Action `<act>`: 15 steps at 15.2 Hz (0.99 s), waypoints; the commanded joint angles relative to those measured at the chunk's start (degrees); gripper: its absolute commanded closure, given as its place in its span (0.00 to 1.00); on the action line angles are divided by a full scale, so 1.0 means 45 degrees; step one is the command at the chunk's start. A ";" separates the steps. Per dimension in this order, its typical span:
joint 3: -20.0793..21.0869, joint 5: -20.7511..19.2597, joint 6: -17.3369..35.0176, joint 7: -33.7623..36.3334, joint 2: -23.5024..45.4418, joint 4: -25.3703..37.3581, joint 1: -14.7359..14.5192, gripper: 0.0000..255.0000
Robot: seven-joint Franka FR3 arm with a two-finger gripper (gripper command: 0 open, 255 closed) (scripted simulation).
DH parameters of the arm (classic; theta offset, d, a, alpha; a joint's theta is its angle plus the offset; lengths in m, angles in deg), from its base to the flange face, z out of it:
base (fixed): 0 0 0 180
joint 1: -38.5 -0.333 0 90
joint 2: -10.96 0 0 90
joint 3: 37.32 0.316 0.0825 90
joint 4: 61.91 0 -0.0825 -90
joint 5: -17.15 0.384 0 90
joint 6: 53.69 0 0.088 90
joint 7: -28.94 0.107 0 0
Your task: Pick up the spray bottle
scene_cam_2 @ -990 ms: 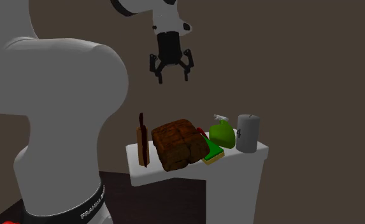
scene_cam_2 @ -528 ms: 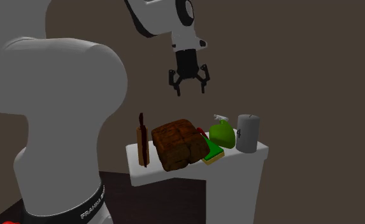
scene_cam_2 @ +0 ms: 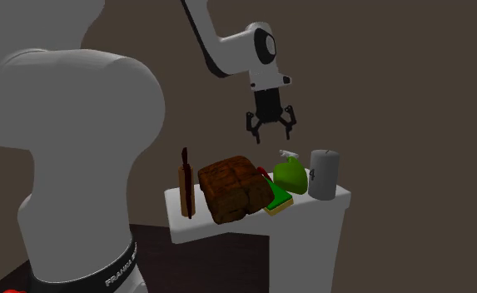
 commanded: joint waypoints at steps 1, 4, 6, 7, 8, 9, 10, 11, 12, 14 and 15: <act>-0.0071 0.0170 0.0328 -0.0201 0.0948 0.0670 0.0154 0.00; -0.0130 0.0475 0.0720 -0.0563 0.2376 0.1791 0.0490 0.00; -0.0128 0.0681 0.0900 -0.0791 0.3327 0.2620 0.0747 0.00; -0.0118 0.0782 0.0965 -0.0899 0.3803 0.3059 0.0883 0.00; -0.0103 0.0880 0.1013 -0.1003 0.4279 0.3517 0.1023 0.00; -0.0094 0.0898 0.1021 -0.1022 0.4384 0.3621 0.1059 0.00; -0.0081 0.0910 0.1151 -0.1007 0.4500 0.3604 0.1074 0.00; -0.0069 0.0923 0.1280 -0.0993 0.4618 0.3591 0.1087 0.00; -0.0056 0.0937 0.1407 -0.0978 0.4738 0.3580 0.1100 0.00; -0.0031 0.0964 0.1660 -0.0950 0.4982 0.3566 0.1127 0.00; -0.0018 0.0979 0.1784 -0.0936 0.5107 0.3564 0.1141 0.00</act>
